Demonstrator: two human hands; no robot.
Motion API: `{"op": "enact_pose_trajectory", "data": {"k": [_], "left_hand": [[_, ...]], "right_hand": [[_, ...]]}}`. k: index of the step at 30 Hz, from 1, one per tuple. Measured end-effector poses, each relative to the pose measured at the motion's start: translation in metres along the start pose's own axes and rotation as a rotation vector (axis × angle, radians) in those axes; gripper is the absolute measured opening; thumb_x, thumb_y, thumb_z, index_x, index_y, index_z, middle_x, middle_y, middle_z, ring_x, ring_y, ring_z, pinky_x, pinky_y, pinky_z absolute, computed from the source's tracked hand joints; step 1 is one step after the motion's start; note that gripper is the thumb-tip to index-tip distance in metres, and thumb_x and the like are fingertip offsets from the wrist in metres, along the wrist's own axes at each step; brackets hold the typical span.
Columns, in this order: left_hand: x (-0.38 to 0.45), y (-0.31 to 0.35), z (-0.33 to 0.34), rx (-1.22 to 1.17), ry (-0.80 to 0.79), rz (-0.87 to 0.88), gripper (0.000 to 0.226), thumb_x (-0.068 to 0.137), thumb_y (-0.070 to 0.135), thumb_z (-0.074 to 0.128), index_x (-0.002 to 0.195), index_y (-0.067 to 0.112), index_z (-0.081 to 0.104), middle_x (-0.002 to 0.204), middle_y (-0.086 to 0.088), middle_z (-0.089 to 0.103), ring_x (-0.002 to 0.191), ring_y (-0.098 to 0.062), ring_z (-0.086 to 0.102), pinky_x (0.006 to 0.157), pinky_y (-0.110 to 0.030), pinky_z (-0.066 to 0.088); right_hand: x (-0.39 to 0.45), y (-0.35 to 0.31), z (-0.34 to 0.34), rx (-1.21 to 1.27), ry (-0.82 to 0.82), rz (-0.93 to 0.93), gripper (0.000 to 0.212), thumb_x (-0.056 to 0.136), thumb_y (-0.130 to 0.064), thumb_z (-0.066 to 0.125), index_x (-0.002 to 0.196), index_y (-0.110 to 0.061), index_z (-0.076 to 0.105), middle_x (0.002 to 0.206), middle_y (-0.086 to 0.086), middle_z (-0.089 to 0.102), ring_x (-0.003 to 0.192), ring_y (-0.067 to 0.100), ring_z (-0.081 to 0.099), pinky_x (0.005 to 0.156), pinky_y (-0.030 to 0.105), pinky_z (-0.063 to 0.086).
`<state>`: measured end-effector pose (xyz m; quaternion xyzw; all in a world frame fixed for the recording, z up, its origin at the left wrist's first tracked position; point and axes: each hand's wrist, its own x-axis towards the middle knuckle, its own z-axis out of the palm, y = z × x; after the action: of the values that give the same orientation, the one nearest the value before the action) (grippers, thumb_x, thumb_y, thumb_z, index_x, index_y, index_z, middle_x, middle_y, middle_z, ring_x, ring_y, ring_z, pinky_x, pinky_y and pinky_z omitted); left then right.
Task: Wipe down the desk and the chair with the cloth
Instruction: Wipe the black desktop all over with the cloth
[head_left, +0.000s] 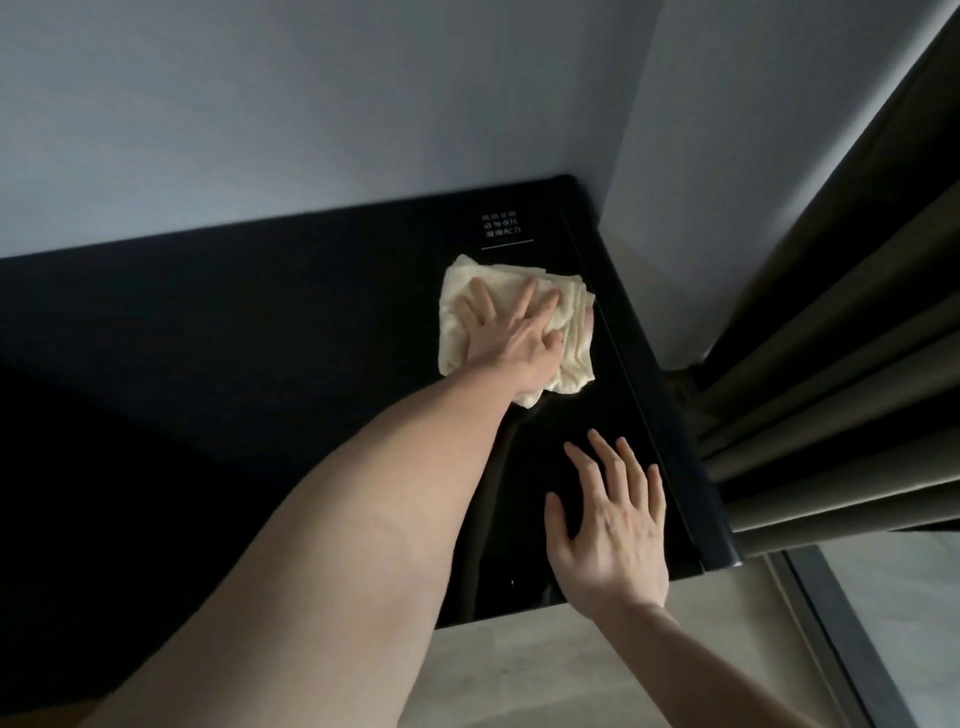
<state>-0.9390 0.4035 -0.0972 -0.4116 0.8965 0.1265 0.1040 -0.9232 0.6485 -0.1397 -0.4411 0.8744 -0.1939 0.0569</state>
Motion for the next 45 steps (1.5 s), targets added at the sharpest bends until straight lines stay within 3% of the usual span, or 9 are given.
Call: {"op": "enact_pose_trajectory", "data": {"k": [4,9,13,19,23,25,30,37,45], "left_hand": [[0.004,0.021,0.002,0.045,0.003,0.082,0.062,0.111,0.052,0.017,0.168,0.045,-0.005,0.177,0.013,-0.017,0.153,-0.061,-0.022,0.121,-0.077,-0.008],[-0.023,0.000,0.006,0.054,0.002,0.165,0.060,0.110,0.053,0.017,0.168,0.047,0.000,0.177,0.015,-0.015,0.158,-0.051,-0.022,0.126,-0.070,-0.006],[-0.071,-0.020,0.018,0.079,0.008,0.172,0.060,0.109,0.055,0.014,0.166,0.049,-0.002,0.176,0.016,-0.017,0.159,-0.047,-0.022,0.125,-0.068,-0.006],[-0.138,-0.050,0.032,0.097,0.053,0.137,0.062,0.108,0.057,0.020,0.167,0.048,0.004,0.177,0.013,-0.009,0.159,-0.049,-0.015,0.125,-0.068,-0.004],[-0.178,-0.083,0.037,0.116,0.060,0.136,0.064,0.108,0.056,0.025,0.167,0.046,0.003,0.177,0.011,-0.007,0.160,-0.051,-0.010,0.126,-0.067,0.000],[-0.193,-0.107,0.040,0.121,0.069,0.123,0.065,0.107,0.058,0.025,0.166,0.046,0.002,0.176,0.011,-0.006,0.160,-0.051,-0.006,0.126,-0.067,0.003],[-0.221,-0.191,0.037,0.055,0.062,0.034,0.065,0.108,0.055,0.028,0.165,0.045,-0.002,0.175,0.011,-0.010,0.161,-0.049,-0.009,0.129,-0.065,0.001],[-0.234,-0.321,0.021,0.025,0.076,-0.175,0.061,0.108,0.053,0.025,0.164,0.043,0.004,0.172,0.011,-0.005,0.161,-0.049,0.002,0.129,-0.064,0.008],[-0.304,-0.523,0.021,-0.038,0.074,-0.532,0.062,0.107,0.053,0.014,0.166,0.043,-0.005,0.175,0.013,-0.011,0.161,-0.043,-0.003,0.130,-0.062,0.006]], "right_hand": [[0.000,0.000,-0.001,0.051,0.051,0.010,0.055,0.097,-0.046,0.053,0.147,-0.026,0.056,0.161,-0.005,0.046,0.158,0.023,0.031,0.132,0.051,0.015],[-0.004,-0.002,-0.003,0.139,0.150,0.027,0.050,0.096,-0.035,0.056,0.144,-0.020,0.056,0.152,-0.001,0.051,0.141,0.025,0.047,0.125,0.051,0.030],[-0.007,-0.005,-0.007,0.226,0.194,0.069,0.050,0.096,-0.030,0.055,0.144,-0.016,0.054,0.150,0.003,0.050,0.138,0.029,0.048,0.117,0.049,0.037],[-0.008,-0.009,-0.009,0.224,0.139,0.046,0.052,0.095,-0.032,0.050,0.144,-0.014,0.053,0.150,0.007,0.049,0.137,0.034,0.049,0.116,0.054,0.040],[-0.019,-0.027,-0.008,0.285,0.137,0.051,0.049,0.100,-0.014,0.061,0.148,-0.012,0.052,0.157,0.008,0.043,0.140,0.034,0.046,0.119,0.054,0.037],[-0.033,-0.048,-0.002,0.291,0.088,-0.020,0.051,0.099,-0.010,0.064,0.149,-0.013,0.052,0.159,0.006,0.042,0.140,0.032,0.046,0.119,0.054,0.037],[-0.066,-0.117,0.020,0.309,-0.093,-0.180,0.050,0.101,-0.023,0.060,0.150,-0.024,0.051,0.163,-0.002,0.039,0.146,0.025,0.040,0.125,0.062,0.030],[-0.086,-0.219,0.062,0.298,-0.242,-0.345,0.051,0.104,-0.036,0.048,0.155,-0.028,0.046,0.169,-0.008,0.032,0.159,0.016,0.024,0.133,0.052,0.009],[-0.098,-0.346,0.113,0.191,-0.346,-0.429,0.055,0.111,-0.041,0.045,0.163,-0.033,0.032,0.176,-0.008,0.014,0.164,0.015,-0.001,0.130,0.040,-0.013]]}}
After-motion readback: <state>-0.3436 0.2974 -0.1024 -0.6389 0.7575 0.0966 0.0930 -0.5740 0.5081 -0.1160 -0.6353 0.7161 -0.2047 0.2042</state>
